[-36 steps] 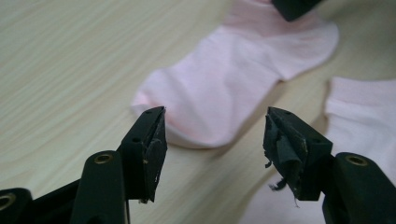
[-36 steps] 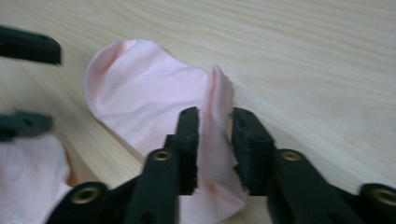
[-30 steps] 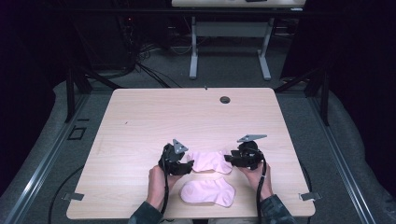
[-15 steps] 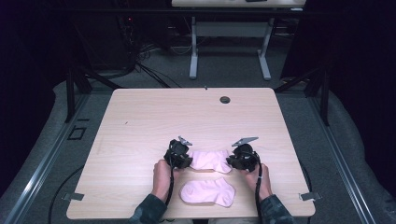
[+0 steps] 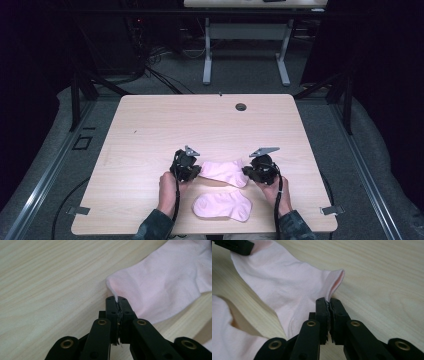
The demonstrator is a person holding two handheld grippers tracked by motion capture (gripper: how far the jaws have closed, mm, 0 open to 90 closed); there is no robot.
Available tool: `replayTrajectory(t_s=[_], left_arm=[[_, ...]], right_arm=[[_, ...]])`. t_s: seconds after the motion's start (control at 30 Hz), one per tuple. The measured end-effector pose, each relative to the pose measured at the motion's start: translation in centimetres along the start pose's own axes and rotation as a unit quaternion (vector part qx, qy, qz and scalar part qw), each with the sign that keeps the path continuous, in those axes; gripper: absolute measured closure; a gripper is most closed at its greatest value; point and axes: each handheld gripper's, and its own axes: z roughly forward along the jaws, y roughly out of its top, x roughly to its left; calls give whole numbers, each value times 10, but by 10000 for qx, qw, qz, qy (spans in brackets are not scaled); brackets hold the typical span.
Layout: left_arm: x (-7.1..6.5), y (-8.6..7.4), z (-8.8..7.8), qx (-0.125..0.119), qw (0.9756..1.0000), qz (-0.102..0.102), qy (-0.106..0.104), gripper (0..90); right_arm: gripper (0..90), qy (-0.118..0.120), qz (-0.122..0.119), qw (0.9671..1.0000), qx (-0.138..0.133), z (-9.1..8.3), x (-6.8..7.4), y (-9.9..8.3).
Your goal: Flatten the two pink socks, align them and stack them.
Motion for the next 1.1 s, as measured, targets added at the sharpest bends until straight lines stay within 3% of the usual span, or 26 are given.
replayTrajectory(t_s=[0.3,0.47,0.8,1.1], left_arm=[[-11,-5,-38,-384,9992,128,-65,887],[-17,-13,-54,-535,9983,178,-128,886],[-27,-29,-69,-672,9972,220,-239,886],[-39,-45,-74,-536,9974,140,-451,886]], right_arm=[[858,194,-65,9995,-261,-33,14,3],[858,231,-232,9990,-291,-48,23,0],[858,323,-347,9983,-352,-67,40,-14],[857,518,-263,9978,-305,-79,46,-29]])
